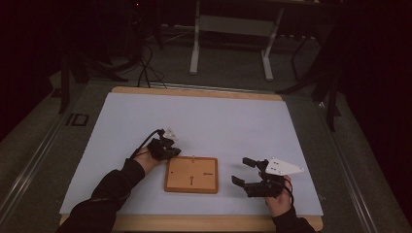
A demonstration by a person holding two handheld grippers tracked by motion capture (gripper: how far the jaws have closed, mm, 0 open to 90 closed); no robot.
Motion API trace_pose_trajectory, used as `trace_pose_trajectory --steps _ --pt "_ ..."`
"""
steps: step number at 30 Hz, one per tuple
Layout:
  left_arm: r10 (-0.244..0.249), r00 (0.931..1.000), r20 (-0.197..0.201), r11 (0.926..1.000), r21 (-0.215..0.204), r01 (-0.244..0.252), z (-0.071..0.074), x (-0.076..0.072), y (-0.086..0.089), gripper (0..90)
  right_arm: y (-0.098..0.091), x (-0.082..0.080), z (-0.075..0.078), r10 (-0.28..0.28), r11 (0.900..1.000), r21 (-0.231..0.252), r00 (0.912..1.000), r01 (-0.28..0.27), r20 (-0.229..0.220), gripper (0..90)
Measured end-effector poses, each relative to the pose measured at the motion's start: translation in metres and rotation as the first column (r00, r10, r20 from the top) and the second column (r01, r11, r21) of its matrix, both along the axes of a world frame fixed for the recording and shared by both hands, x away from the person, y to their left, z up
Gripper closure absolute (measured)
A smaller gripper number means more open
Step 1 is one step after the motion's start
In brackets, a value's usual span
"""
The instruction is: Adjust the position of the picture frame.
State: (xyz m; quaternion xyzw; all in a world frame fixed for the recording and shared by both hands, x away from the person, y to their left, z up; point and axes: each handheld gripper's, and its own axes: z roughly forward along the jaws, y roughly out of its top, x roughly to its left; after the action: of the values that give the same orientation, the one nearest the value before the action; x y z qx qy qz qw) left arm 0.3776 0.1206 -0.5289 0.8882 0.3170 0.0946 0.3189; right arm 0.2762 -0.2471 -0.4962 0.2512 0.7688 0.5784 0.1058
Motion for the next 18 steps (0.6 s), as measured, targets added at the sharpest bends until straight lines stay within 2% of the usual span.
trace_pose_trajectory --steps 8,15,18 --pt "0.001 0.9999 0.010 0.9998 0.018 -0.001 0.0002 -0.0027 -0.0005 90.0 0.0006 0.0001 -0.0002 -0.003 1.0000 -0.008 0.9999 0.003 -0.014 17.5" --pt "0.005 0.9999 -0.013 1.0000 0.008 -0.005 -0.0019 -0.0004 0.0027 90.0 0.0006 -0.0002 0.0005 0.005 1.0000 0.005 0.9999 -0.005 -0.010 16.8" --pt "0.000 1.0000 -0.010 0.9999 -0.013 0.000 -0.0027 -0.0003 0.0049 89.9 0.0012 -0.0001 0.0005 0.004 1.0000 0.008 0.9999 -0.004 -0.011 16.1"
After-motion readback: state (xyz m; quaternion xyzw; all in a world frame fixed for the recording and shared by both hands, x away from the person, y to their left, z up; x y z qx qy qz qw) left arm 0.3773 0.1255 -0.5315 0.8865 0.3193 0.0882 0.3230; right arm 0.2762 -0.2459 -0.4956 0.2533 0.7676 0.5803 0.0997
